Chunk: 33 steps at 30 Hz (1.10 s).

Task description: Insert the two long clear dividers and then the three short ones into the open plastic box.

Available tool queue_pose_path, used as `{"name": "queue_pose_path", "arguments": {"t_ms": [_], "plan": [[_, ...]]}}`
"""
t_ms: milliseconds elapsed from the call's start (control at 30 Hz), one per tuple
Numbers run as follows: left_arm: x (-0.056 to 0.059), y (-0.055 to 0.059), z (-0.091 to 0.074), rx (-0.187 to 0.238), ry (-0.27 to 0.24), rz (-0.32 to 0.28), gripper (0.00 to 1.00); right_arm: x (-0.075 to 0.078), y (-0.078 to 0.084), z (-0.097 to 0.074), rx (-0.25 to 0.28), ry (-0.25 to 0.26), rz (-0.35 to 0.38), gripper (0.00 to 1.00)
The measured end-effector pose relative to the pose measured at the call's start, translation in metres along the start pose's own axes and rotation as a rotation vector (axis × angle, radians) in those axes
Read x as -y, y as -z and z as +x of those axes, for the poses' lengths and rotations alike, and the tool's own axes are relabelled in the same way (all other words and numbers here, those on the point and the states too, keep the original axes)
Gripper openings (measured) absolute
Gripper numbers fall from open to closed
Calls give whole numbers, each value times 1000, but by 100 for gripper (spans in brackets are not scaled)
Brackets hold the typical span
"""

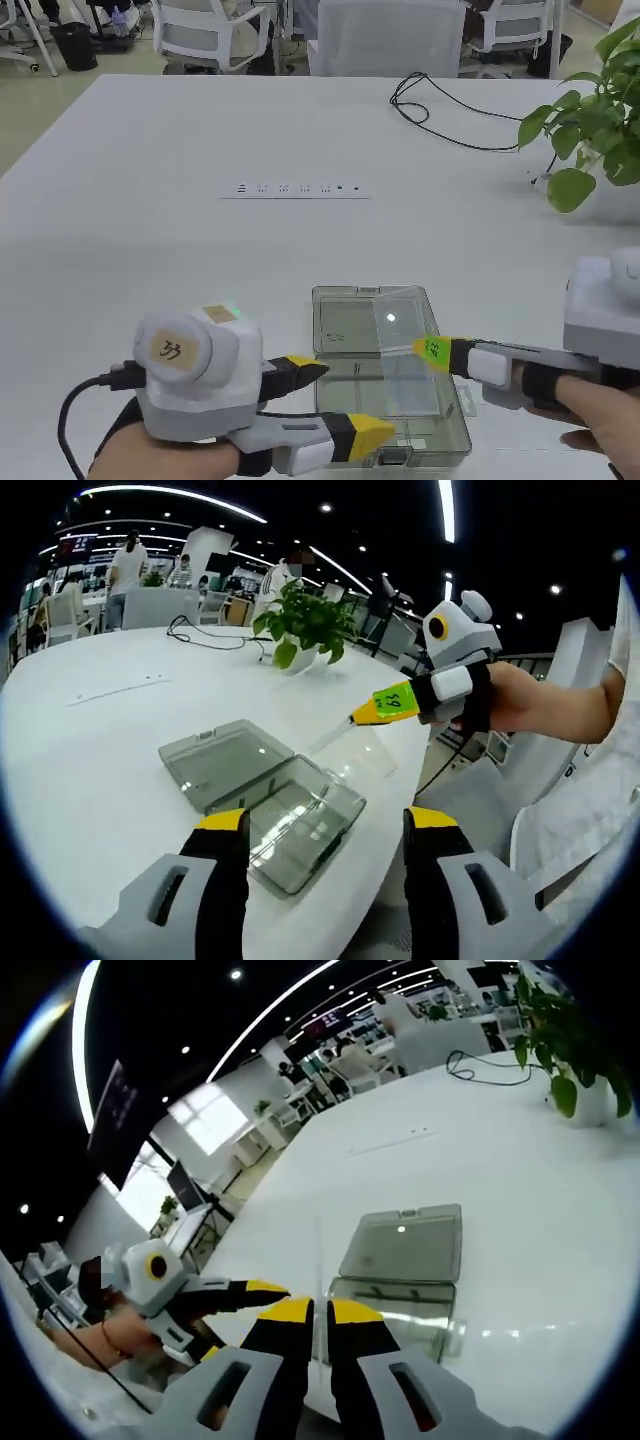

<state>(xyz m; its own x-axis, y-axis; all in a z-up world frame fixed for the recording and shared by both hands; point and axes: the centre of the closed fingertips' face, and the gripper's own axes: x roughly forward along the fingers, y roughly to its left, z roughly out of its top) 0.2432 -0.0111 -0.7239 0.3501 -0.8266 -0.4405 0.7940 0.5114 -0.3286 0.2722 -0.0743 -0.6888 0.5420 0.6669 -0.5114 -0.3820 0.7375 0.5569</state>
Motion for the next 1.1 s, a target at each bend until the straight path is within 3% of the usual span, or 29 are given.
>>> {"name": "queue_pose_path", "arguments": {"t_ms": [167, 367, 533, 900, 1100], "plan": [[-10, 9, -6, -19, 1, 57, 79, 11, -2, -4, -24, 34, 28, 7], [-23, 20, -14, -44, -2, 105, 91, 20, -4, -6, -52, 73, 58, 7], [-25, 27, -17, -65, 9, 159, 100, 27, -3, -7, -83, 105, 88, 7], [-26, 37, -16, -88, 37, 193, 100, 43, 14, 0, -208, 163, 180, 7], [-28, 40, -16, -87, 48, 184, 100, 48, 29, 6, -276, 185, 234, 7]]}}
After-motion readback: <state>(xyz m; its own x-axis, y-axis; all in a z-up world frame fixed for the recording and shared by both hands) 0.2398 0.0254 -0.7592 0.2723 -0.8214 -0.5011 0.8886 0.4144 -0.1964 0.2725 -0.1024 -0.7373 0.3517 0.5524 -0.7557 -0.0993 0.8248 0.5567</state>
